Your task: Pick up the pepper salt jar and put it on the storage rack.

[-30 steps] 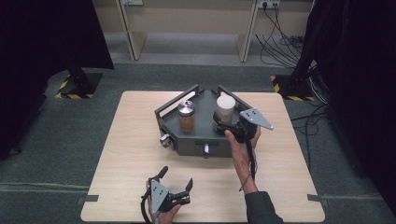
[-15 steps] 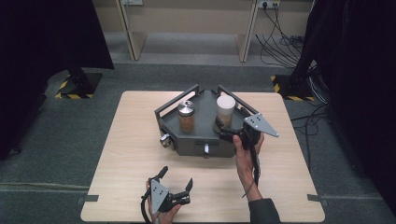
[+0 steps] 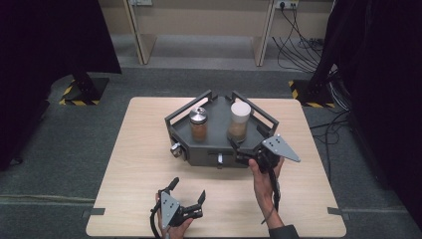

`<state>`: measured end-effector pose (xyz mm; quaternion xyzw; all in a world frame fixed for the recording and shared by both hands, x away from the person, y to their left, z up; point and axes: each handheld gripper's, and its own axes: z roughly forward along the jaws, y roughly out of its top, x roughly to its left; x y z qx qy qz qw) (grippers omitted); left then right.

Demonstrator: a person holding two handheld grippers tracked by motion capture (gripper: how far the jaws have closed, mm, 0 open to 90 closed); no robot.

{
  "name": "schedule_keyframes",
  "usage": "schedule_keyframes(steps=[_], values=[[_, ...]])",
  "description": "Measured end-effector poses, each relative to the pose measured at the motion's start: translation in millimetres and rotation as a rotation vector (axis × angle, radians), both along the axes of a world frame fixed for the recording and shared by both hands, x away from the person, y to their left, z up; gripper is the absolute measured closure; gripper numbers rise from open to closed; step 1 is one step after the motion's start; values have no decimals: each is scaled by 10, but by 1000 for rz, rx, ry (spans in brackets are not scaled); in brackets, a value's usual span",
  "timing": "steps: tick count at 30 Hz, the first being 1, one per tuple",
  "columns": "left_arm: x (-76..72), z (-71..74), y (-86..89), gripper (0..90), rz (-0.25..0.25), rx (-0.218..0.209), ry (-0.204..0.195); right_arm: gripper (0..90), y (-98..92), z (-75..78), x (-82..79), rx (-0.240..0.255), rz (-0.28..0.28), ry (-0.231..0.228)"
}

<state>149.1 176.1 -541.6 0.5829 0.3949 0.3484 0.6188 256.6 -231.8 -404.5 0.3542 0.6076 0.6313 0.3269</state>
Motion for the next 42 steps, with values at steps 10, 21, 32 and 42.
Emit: schedule_keyframes(steps=[10,21,32,42], values=[[0,1,0,5,0,0,1,3,-24,-107,-140,-34,5,-10],[0,0,1,5,0,-1,0,3,-66,-208,-274,-51,14,-12],[0,-2,-1,5,-1,0,-1,3,-114,-361,-396,-76,8,-5],[-1,-2,-1,5,0,0,-1,3,-136,-538,-524,-86,8,7]])
